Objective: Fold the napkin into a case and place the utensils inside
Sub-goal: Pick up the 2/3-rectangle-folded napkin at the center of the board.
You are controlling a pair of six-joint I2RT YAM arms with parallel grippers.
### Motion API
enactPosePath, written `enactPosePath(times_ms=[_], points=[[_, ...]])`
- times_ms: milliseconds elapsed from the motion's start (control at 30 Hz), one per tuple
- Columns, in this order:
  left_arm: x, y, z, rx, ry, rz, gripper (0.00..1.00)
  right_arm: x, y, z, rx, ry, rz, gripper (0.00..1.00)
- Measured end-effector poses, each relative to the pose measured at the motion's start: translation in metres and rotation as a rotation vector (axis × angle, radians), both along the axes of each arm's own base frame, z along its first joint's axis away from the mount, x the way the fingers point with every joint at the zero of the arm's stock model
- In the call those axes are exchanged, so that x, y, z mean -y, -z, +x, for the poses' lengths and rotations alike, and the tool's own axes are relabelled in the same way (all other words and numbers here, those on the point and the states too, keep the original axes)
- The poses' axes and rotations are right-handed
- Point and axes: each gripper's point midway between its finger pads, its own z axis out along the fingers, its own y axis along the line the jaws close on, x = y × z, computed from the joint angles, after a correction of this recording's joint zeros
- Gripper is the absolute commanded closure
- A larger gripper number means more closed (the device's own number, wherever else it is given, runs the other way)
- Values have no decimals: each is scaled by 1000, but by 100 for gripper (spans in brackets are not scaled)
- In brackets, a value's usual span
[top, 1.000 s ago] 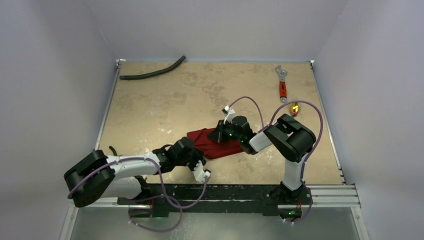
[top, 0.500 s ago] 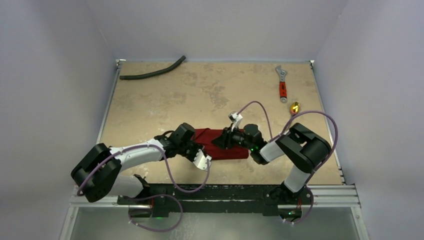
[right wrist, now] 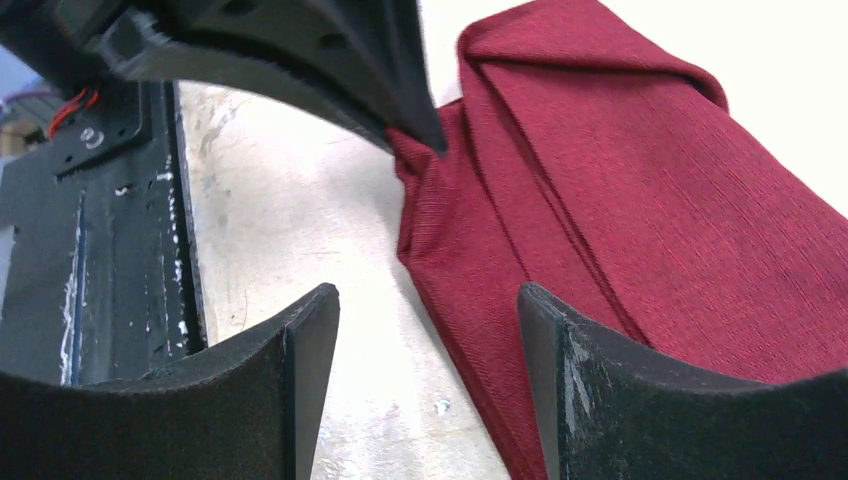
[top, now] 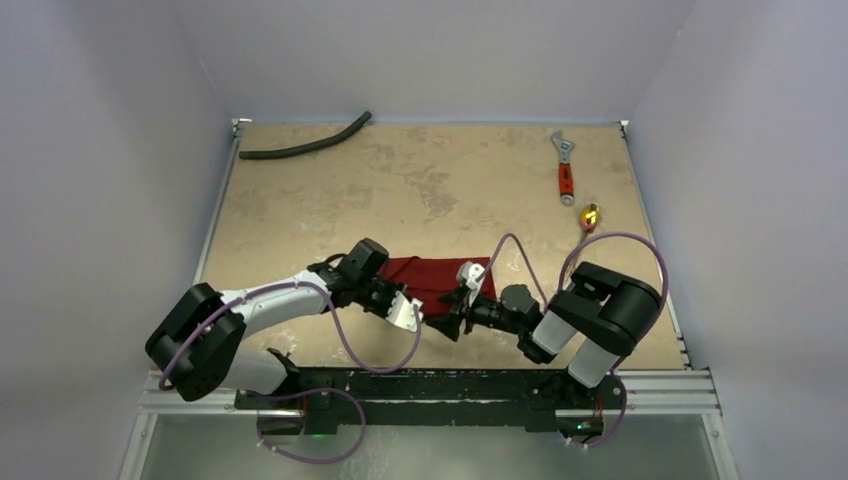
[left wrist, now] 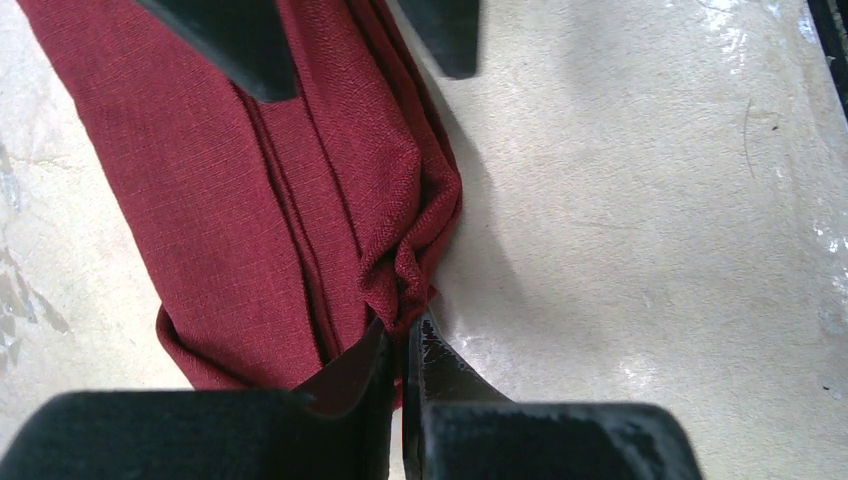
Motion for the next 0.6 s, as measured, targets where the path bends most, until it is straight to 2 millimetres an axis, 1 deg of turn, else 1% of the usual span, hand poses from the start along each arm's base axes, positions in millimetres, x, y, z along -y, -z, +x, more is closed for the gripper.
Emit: enactPosePath(times_ms=[67,200,300,467,600], points=[[-1,-1,2,-8,-14,-7,100,-5,0,-6,47,-29,-13,31],[-2,-2,3,-23,-33,-14,100,-11,5,-10,129,-50,-51,30],[-2,-2,3,-31,-38,-18,100,-16,11,-9,184,-52,-93,13],[1,-5,4,-31,-37,-25,100,-30,11,-3,300,-47,-135,13],[3,-10,7,-29,-37,-36,100,-40,10,3,376,-35,-157,17]])
